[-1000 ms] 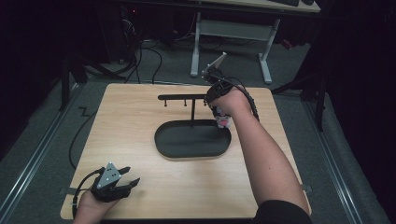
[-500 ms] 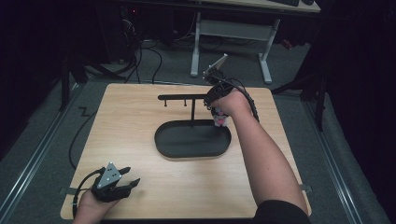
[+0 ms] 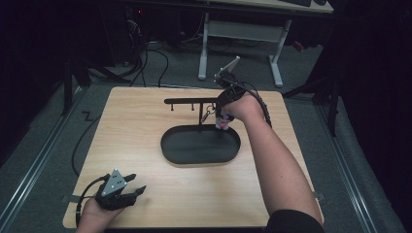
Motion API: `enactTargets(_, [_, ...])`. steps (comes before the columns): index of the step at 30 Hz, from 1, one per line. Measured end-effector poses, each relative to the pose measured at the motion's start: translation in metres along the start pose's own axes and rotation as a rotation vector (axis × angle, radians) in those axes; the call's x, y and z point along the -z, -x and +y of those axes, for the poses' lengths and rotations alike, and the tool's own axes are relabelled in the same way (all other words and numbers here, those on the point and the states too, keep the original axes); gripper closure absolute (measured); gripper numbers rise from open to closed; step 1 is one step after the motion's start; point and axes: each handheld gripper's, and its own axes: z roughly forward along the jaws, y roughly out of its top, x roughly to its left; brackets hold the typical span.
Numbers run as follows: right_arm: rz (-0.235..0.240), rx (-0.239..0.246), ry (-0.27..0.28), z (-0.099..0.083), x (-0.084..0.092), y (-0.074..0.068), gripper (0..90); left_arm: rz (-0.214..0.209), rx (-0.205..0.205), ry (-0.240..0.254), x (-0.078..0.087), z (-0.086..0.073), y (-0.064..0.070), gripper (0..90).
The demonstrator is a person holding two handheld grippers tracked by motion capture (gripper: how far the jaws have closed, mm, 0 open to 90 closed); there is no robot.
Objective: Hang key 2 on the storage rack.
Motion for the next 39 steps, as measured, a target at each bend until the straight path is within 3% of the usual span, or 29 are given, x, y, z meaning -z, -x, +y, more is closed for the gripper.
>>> enactTargets(15, [0.002,-0.007,0.003,-0.007,0.006,0.003,73.7,0.0,0.002,0.002,0.0,0.0,0.0,43.0])
enactTargets(23, [0.015,-0.009,0.003,-0.019,0.003,0.003,72.2,0.002,0.004,0.001,0.0,0.0,0.0,42.9])
enactTargets(32, [0.0,0.028,0.017,-0.049,-0.001,-0.013,63.9,0.003,0.005,0.003,-0.001,0.0,0.001,42.9])
enactTargets(39, [-0.031,0.057,0.08,-0.086,-0.011,-0.028,55.6,0.001,0.008,0.001,-0.002,0.0,0.002,42.8])
